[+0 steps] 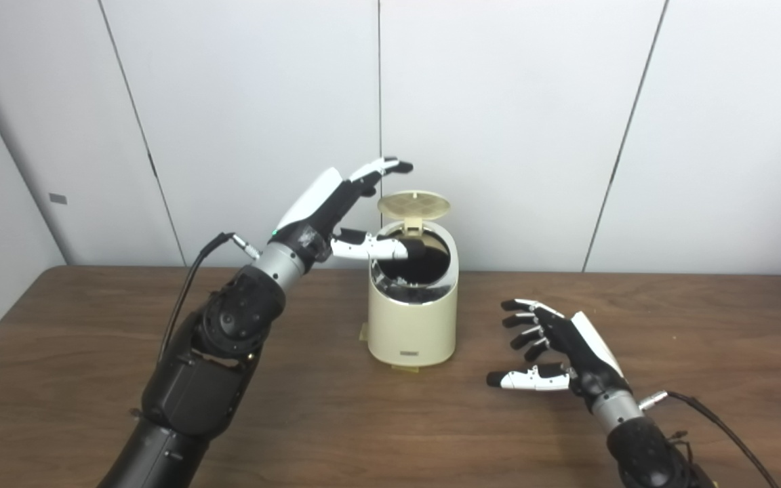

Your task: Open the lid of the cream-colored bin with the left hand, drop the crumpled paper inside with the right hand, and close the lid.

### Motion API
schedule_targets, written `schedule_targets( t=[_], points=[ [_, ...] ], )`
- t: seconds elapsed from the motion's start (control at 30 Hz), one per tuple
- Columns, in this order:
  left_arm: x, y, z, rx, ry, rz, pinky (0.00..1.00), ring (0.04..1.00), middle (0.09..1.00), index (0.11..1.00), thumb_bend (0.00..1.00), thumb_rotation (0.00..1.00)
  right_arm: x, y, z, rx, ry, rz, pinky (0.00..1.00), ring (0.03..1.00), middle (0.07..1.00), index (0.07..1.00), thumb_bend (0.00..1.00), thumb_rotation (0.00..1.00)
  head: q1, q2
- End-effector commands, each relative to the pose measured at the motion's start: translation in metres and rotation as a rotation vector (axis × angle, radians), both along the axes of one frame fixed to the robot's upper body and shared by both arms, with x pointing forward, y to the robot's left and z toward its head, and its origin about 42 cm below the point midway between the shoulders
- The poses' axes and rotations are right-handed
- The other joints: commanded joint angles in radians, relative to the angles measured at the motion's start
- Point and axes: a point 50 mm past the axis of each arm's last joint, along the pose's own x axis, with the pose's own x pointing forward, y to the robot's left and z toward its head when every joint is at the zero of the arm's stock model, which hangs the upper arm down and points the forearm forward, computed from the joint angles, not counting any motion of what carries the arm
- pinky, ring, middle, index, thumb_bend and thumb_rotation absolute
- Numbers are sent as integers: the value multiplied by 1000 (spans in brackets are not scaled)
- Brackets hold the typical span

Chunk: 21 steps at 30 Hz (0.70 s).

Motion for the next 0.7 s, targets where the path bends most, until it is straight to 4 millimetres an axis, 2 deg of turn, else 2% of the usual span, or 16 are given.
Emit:
schedule_targets(
  t=[0.0,0.13,0.23,0.33,0.67],
  points=[
    [6,-4,32,21,-94,-23,899,983,951,888,1000,491,7,0,22,11,-80,-7,491,600,724,794,915,245,-2,2],
    [5,-8,31,82,-84,-33,798,933,914,871,1000,486,7,0,23,8,-90,-6,485,603,735,793,894,218,-4,4],
    [3,-8,30,145,-87,-42,770,919,896,853,1000,481,8,0,23,3,-97,-6,481,599,735,786,895,228,-4,4],
    [2,-8,32,215,-103,-53,852,952,871,838,1000,470,9,0,23,9,-90,-10,486,606,745,785,890,213,-4,4],
    [-14,-4,37,366,-175,-71,995,1000,853,826,1000,468,8,3,23,5,-79,-10,485,602,739,795,891,211,-7,14]
  ],
)
